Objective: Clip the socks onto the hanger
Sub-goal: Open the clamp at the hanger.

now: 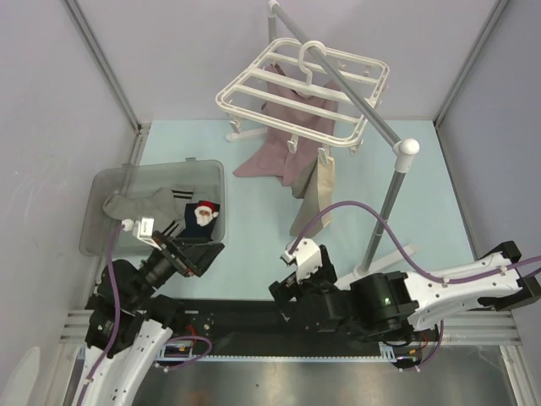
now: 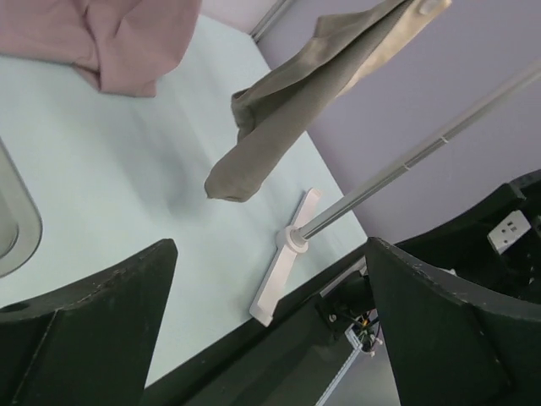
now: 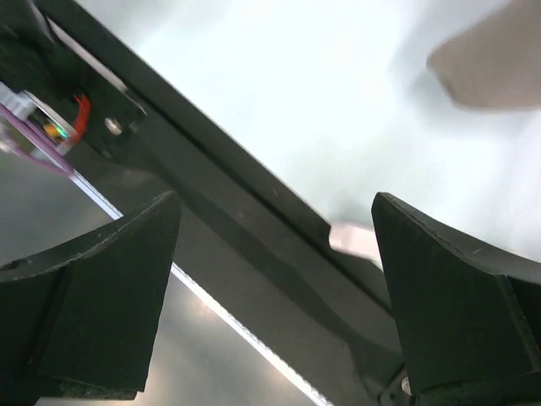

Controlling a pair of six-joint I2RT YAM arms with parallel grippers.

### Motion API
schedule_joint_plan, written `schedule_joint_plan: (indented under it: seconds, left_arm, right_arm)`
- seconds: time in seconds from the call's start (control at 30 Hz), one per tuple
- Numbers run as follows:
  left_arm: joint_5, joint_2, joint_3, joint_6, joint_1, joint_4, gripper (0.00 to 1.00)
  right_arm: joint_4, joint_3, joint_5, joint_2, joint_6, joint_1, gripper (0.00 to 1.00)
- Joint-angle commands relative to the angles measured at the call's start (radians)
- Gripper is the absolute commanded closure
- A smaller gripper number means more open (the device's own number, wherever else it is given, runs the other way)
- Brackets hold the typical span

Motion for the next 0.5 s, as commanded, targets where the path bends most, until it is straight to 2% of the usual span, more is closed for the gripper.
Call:
schedule_joint_plan:
  seconds: [0.0, 0.07, 0.13, 0.27, 0.33, 0.4, 0.47]
  left_arm:
    - [0.078, 0.025, -0.004, 0.049, -0.003, 0.151, 0.02]
    - [0.083, 0.05, -0.002, 0.065, -0.003, 0.204, 0.1]
    - [0.08, 0.063, -0.01, 0.071, -0.003, 0.246, 0.22]
    - [0.093, 0.088, -0.053, 0.057, -0.003, 0.414, 0.23]
    - [0.089, 0.102, -0.076, 0.048, -0.003, 0.461, 0.2]
    - [0.104, 0.135, -0.099, 0.036, -0.003, 0.533, 0.18]
    - [0.15, 0.166, -0.125, 0.008, -0.003, 0.684, 0.22]
  right_arm:
    - [0.122, 0.1, -0.039, -0.027, -0.146, -0.051, 0.0]
    - [0.163, 0.167, -0.137, -0.015, -0.243, -0.077, 0.0]
    - [0.157, 0.226, -0.176, 0.019, -0.297, -0.103, 0.0]
    - [0.128, 0.362, -0.144, 0.053, -0.321, -0.138, 0.0]
    - [0.145, 0.419, -0.226, 0.048, -0.34, -0.175, 0.01]
    - [0.16, 0.465, -0.236, 0.037, -0.341, -0.221, 0.0]
    - [0.2, 0.491, -0.202, 0.039, -0.398, -0.223, 0.01]
